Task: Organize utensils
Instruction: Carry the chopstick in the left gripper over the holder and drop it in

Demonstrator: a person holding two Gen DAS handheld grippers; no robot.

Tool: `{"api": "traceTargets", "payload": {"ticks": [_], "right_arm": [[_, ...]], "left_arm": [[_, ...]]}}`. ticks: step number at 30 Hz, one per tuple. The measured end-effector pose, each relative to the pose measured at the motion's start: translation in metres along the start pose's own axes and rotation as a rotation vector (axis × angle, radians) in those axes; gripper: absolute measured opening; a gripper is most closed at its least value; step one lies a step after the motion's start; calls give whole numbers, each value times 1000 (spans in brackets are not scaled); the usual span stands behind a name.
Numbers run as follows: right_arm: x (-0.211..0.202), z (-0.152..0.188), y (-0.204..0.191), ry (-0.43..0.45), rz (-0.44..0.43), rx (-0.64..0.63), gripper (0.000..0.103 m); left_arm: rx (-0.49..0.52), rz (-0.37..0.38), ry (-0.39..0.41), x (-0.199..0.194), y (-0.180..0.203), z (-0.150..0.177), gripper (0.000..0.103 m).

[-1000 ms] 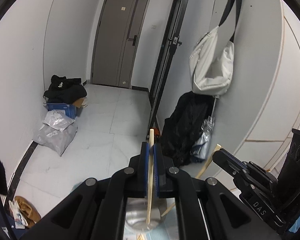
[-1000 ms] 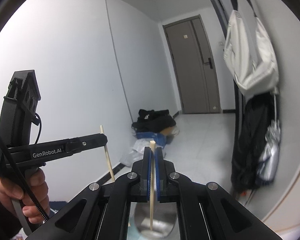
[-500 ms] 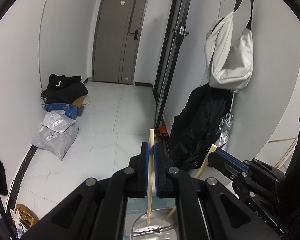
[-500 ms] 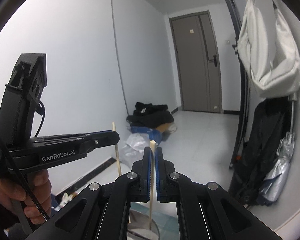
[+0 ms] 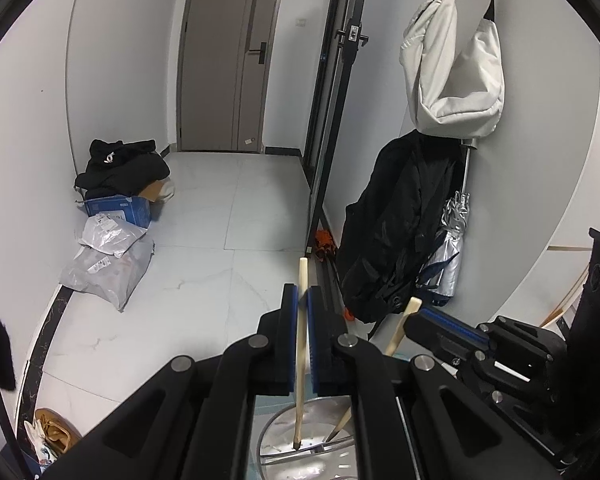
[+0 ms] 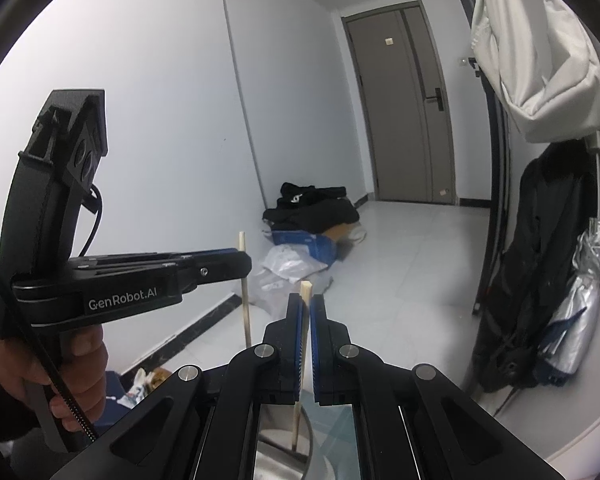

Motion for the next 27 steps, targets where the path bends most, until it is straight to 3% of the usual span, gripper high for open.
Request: {"api": "traceTargets", "payload": {"ticks": [15,27], "right_arm": [[3,5,-1,4,4,6,3],[9,14,1,-30,-8,16,3]], "left_arm": [[-49,76,-25,2,7,-2,1],[-40,80,-89,19,-3,21,2]]}}
Point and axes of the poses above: each gripper's, at about its wrist camera, not at the fingertips, and x roughly the way its jaws point, y to its right, z to its underside, the point moved 10 cm from there along x, roughly the way its jaws point, and after that the axes turned 15 degrees about -z, right-handed, at the moved point
